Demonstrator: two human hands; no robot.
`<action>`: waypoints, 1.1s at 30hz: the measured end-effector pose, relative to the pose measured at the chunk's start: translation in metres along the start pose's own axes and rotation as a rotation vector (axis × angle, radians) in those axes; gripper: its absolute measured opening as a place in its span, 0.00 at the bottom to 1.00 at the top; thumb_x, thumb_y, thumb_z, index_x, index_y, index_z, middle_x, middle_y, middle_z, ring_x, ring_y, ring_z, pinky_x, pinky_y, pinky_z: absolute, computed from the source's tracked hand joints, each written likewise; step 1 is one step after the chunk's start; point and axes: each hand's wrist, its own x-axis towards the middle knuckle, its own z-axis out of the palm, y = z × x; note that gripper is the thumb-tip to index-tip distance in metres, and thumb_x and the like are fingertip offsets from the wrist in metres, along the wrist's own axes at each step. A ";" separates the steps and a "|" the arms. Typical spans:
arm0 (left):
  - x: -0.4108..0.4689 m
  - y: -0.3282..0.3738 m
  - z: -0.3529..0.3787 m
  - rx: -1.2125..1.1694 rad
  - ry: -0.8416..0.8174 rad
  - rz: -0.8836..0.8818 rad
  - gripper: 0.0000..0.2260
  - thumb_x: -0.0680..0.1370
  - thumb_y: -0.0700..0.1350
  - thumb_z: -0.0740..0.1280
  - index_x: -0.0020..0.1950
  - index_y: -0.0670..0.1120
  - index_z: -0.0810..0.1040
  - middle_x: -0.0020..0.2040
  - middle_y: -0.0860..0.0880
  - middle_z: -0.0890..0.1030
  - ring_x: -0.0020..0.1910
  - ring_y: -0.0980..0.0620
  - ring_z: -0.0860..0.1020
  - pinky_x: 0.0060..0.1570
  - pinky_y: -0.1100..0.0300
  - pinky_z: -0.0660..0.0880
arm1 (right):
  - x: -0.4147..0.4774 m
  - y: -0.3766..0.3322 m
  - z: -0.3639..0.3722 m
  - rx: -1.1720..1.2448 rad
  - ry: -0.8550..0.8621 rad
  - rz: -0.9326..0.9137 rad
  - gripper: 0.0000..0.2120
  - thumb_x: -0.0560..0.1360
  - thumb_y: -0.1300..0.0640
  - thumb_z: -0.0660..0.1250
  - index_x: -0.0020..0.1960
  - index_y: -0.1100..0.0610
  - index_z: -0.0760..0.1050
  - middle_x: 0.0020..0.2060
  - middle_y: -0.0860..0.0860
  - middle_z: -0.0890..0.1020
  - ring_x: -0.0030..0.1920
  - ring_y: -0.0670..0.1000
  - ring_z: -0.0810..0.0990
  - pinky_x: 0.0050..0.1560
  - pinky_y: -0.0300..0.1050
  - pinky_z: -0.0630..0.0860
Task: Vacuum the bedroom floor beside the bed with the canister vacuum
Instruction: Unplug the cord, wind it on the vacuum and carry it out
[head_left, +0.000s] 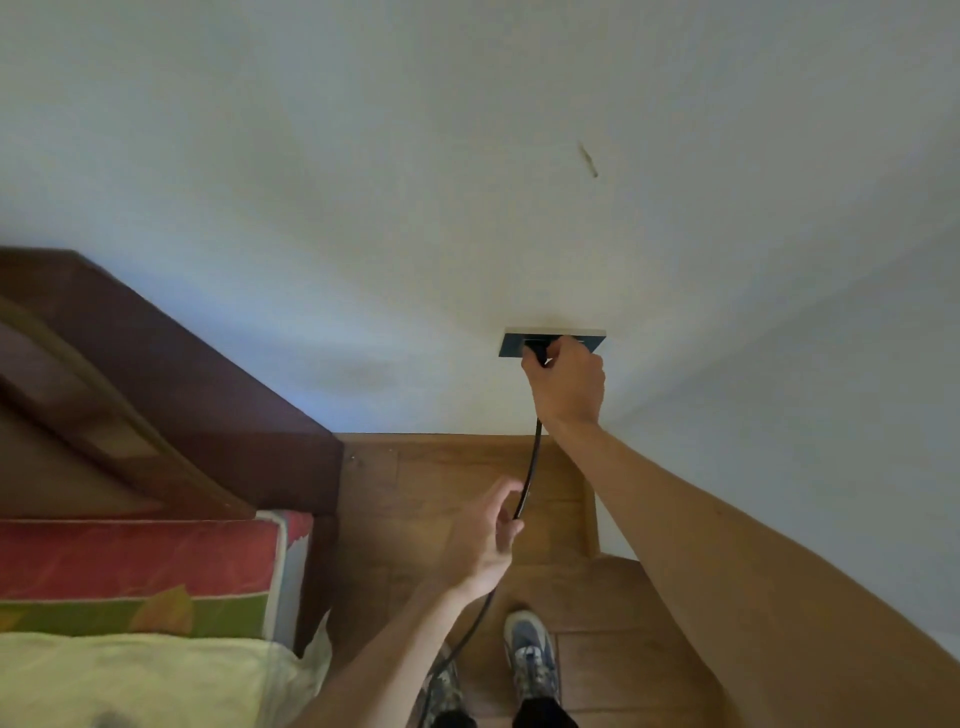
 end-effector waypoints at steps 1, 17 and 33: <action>-0.001 0.002 0.001 -0.025 -0.001 -0.009 0.17 0.78 0.40 0.69 0.64 0.54 0.72 0.37 0.55 0.76 0.34 0.58 0.77 0.37 0.65 0.78 | 0.000 -0.001 0.000 -0.036 -0.007 -0.014 0.15 0.79 0.48 0.67 0.45 0.61 0.78 0.38 0.52 0.81 0.37 0.52 0.77 0.35 0.43 0.71; -0.015 0.010 -0.010 -0.225 -0.053 -0.036 0.14 0.80 0.38 0.65 0.63 0.51 0.70 0.36 0.48 0.73 0.33 0.53 0.76 0.35 0.53 0.83 | -0.007 0.000 0.006 -0.077 0.040 -0.104 0.13 0.80 0.54 0.66 0.40 0.60 0.71 0.32 0.52 0.75 0.31 0.49 0.72 0.27 0.35 0.61; -0.083 -0.055 0.007 0.062 -0.323 -0.143 0.15 0.81 0.38 0.64 0.64 0.53 0.70 0.39 0.55 0.72 0.37 0.55 0.73 0.42 0.57 0.78 | -0.105 0.086 0.030 -0.083 -0.093 0.199 0.11 0.79 0.53 0.67 0.44 0.61 0.76 0.38 0.54 0.82 0.37 0.53 0.79 0.36 0.43 0.73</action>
